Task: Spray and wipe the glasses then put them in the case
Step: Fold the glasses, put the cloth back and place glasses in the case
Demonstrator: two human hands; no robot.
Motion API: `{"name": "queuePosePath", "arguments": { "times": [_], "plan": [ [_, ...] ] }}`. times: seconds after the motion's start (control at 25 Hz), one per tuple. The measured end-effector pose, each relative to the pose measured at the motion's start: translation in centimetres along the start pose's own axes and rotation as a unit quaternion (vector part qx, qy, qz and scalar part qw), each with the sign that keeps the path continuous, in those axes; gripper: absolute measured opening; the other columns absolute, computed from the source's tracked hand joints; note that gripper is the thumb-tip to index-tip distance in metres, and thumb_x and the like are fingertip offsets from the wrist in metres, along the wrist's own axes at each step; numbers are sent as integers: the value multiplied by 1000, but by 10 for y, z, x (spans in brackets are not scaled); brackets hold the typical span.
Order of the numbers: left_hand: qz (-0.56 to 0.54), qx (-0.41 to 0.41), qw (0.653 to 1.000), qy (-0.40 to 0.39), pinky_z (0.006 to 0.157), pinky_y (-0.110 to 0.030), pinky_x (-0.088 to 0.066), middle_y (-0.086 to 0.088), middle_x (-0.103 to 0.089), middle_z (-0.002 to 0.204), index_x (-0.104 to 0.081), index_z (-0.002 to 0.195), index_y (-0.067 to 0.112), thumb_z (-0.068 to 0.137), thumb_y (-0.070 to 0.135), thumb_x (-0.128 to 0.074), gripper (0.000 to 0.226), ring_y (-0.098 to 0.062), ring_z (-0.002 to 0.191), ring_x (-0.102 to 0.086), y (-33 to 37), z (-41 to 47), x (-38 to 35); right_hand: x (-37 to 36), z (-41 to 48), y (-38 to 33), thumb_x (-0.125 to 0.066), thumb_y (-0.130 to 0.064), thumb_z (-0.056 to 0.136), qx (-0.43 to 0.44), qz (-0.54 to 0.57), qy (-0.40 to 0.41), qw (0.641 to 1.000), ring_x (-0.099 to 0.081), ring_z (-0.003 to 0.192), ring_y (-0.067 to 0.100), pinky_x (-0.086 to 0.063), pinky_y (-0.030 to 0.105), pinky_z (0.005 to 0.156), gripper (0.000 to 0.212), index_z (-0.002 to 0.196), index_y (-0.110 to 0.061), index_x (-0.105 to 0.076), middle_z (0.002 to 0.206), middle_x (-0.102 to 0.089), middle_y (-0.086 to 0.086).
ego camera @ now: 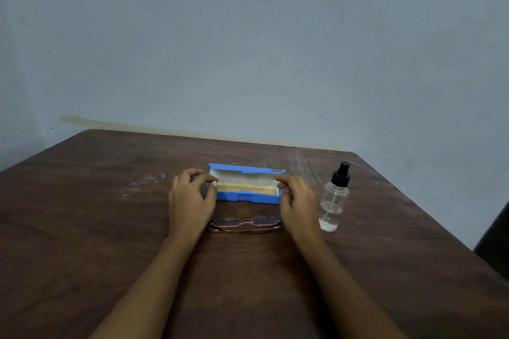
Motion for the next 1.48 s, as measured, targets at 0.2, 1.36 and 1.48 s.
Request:
{"name": "queuePosePath", "arguments": {
  "times": [0.2, 1.36, 1.48],
  "plan": [
    [-70, -2, 996, -50, 66, -26, -39, -5, -57, 82, -66, 82, 15, 83, 15, -61, 5, -10, 69, -49, 4, -13, 14, 8, -13, 5, -43, 13, 82, -55, 32, 26, 998, -55, 85, 15, -36, -1, 68, 31, 99, -2, -65, 97, -60, 9],
    [-143, 174, 958, -178, 52, -20, -40, -1, -58, 51, -65, 66, 18, 75, 16, -71, 11, 0, 40, -50, 12, -35, 44, 21, -38, 2, -62, 5, 80, -140, 246, 24, 959, -55, 67, 3, -48, 15, 65, 28, 97, -15, -52, 77, -55, 3],
    [-204, 208, 943, -162, 52, -24, -33, 7, -52, 35, -66, 63, 17, 75, 15, -72, 14, -5, 42, -43, 10, -33, 42, 22, -39, -8, -62, -3, 82, 33, 70, 64, 995, -53, 69, -1, -44, 11, 64, 9, 89, -8, -61, 83, -55, 5]
  ]
}}
Point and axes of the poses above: each hand's wrist, its own z-axis towards the middle knuckle, its own x-axis out of the back of the hand, y = z × x, the point moved 2 cm from there along z, towards the middle knuckle
